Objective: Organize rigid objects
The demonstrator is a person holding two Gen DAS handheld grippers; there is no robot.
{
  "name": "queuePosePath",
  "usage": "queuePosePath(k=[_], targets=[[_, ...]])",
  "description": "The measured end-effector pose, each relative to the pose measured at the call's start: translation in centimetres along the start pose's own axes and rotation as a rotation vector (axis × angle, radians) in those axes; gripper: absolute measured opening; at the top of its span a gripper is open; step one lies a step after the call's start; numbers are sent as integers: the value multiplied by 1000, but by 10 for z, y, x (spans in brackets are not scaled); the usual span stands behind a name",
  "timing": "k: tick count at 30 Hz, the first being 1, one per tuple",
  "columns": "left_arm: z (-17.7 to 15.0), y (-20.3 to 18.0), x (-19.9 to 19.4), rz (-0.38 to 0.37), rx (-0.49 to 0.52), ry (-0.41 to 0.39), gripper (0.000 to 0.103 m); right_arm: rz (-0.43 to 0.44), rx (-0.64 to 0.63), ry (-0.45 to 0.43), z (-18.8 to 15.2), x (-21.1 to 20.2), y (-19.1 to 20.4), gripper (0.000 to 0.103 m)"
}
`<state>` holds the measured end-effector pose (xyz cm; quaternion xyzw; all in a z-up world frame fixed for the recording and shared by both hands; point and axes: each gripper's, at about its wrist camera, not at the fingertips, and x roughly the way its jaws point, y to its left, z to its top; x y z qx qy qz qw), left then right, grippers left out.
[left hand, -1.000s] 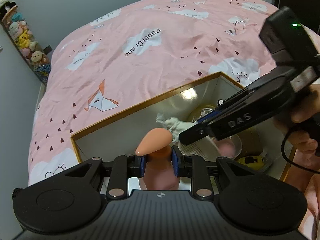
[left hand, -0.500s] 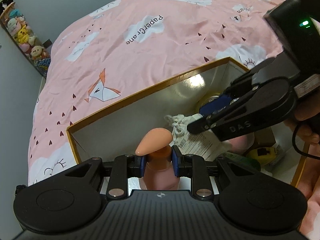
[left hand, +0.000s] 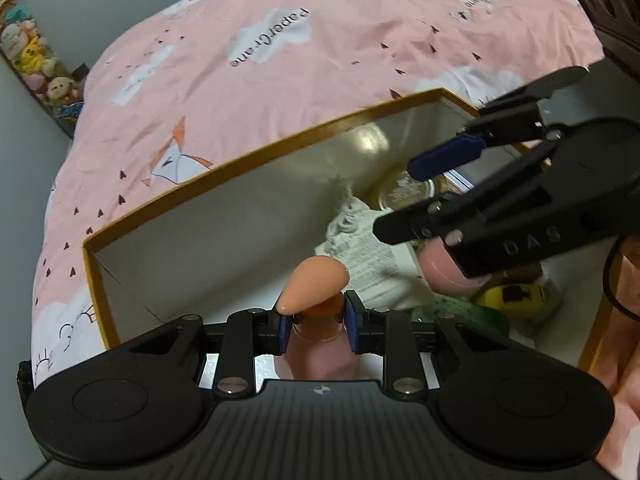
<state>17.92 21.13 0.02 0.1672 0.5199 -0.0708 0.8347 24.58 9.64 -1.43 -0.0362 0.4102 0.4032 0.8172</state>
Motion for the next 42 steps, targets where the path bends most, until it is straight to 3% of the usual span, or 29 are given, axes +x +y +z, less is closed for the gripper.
queuePosePath(k=[3, 7, 17, 21, 26, 33, 37, 42], targets=[[-1, -2, -1, -12, 9, 16, 36, 1, 23, 11, -1, 1, -4, 56], [-2, -3, -2, -59, -8, 44, 59, 2, 41, 18, -5, -1, -5, 57], [-2, -1, -30, -113, -55, -8, 65, -10, 20, -13, -10, -24, -4, 65], [-2, -3, -52, -130, -69, -64, 67, -27, 8, -44, -8, -44, -2, 74], [-2, -14, -85, -123, -104, -201, 67, -47, -12, -86, -11, -76, 0, 79], [-9, -51, -133, -102, -141, -487, 67, -110, -63, -170, -21, -135, 5, 89], [-16, -78, -152, -42, -213, -635, 67, -141, -70, -233, -33, -169, 5, 93], [-22, -110, -159, 87, -311, -708, 68, -214, -86, -302, -57, -207, 8, 96]])
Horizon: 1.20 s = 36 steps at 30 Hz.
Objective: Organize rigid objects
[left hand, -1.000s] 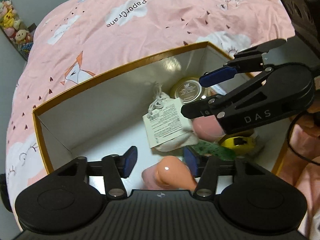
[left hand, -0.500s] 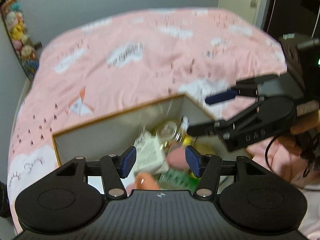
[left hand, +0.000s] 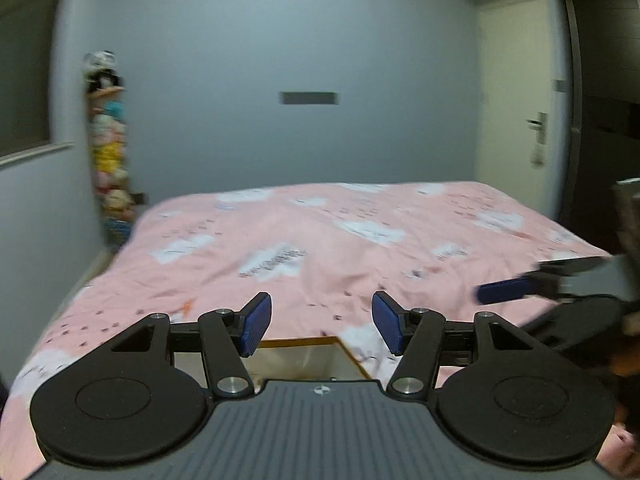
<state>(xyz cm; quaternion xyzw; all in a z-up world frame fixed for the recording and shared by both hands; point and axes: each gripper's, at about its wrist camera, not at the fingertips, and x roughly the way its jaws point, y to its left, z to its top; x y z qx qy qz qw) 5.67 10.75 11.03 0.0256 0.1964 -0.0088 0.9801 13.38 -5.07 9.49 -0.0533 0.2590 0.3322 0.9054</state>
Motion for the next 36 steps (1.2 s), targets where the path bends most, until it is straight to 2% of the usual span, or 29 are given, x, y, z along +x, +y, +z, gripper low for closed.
queuePosePath(k=[3, 7, 12, 15, 19, 22, 26, 27, 31, 36], targets=[[-11, -19, -3, 72, -18, -33, 68, -62, -11, -50, -11, -23, -1, 100], [-34, -36, -9, 76, -58, -37, 70, -139, -11, -81, -33, -43, -3, 100], [-58, -50, -11, 92, -79, -4, 71, -208, -26, -54, -66, -49, -3, 100], [-68, -53, -17, 117, -58, 40, 76, -265, -19, -52, -84, -51, -3, 100], [-83, -51, -14, 133, -83, 102, 77, -279, 51, -25, -99, -53, -6, 100], [-93, -49, -17, 100, -129, 117, 81, -295, 45, -11, -105, -50, -5, 100], [-106, -56, -15, 103, -143, 169, 83, -302, 53, 3, -112, -50, -5, 100], [-108, -58, -14, 107, -144, 178, 88, -302, 64, -2, -114, -50, -6, 100], [-109, -63, -4, 129, -132, 226, 88, -309, 117, -17, -124, -50, -11, 100], [-113, -71, 7, 145, -101, 277, 88, -322, 140, 11, -129, -42, -16, 100]])
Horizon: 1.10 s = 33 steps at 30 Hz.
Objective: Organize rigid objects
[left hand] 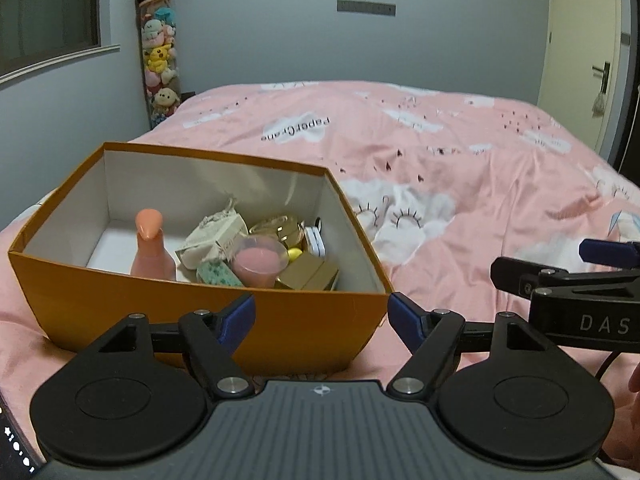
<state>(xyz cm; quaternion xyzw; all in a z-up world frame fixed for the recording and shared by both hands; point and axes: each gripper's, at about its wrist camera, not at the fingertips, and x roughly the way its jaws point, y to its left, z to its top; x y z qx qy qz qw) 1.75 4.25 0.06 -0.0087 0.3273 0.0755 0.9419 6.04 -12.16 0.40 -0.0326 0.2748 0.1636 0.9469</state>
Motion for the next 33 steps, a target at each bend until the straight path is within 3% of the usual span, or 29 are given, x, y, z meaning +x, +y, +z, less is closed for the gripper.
queuePosePath(k=[7, 33], targets=[[1, -2, 3, 22, 12, 16, 88, 14, 19, 34, -2, 10, -1, 100], [2, -1, 4, 22, 14, 16, 88, 9, 29, 32, -2, 11, -4, 100]])
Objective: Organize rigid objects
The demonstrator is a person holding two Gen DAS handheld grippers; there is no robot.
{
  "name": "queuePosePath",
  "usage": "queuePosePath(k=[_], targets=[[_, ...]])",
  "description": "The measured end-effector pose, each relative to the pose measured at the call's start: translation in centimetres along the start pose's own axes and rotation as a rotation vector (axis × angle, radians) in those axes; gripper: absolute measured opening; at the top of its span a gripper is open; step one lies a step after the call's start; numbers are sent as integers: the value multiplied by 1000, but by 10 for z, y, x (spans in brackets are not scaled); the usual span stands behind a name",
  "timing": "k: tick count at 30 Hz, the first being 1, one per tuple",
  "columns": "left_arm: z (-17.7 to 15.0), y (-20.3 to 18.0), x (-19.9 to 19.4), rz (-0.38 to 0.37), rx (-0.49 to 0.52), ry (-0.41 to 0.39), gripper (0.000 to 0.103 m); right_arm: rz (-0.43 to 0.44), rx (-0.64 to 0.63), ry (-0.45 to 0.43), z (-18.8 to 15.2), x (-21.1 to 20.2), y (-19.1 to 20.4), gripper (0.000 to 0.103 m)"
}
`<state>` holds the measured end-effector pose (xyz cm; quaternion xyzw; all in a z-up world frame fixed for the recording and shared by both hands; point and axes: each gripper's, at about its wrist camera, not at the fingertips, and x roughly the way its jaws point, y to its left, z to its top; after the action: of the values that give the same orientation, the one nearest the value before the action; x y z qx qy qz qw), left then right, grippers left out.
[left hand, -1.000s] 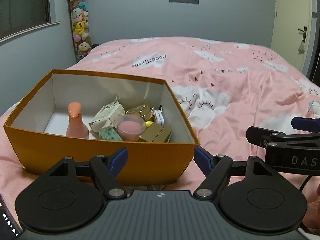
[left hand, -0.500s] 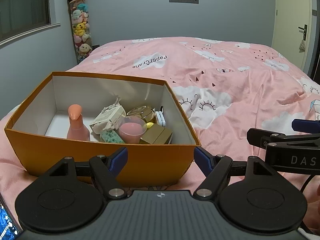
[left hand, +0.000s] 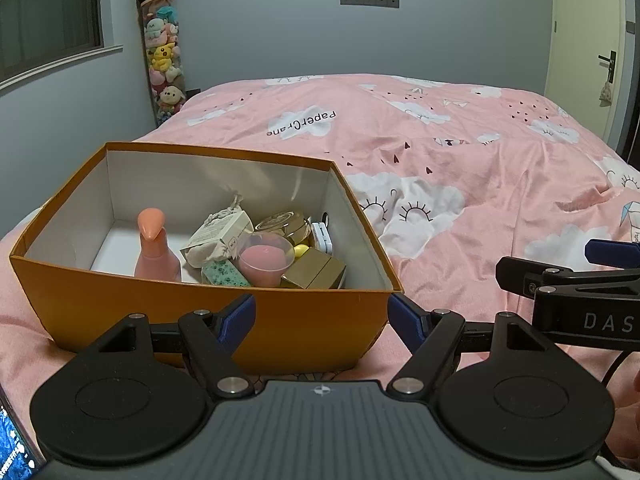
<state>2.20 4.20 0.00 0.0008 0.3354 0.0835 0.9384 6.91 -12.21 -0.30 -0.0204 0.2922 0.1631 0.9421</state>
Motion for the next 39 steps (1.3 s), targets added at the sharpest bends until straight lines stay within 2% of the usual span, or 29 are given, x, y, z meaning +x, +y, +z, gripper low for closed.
queuePosePath(k=[39], targets=[[1, 2, -1, 11, -11, -13, 88, -3, 9, 5, -1, 1, 0, 100]])
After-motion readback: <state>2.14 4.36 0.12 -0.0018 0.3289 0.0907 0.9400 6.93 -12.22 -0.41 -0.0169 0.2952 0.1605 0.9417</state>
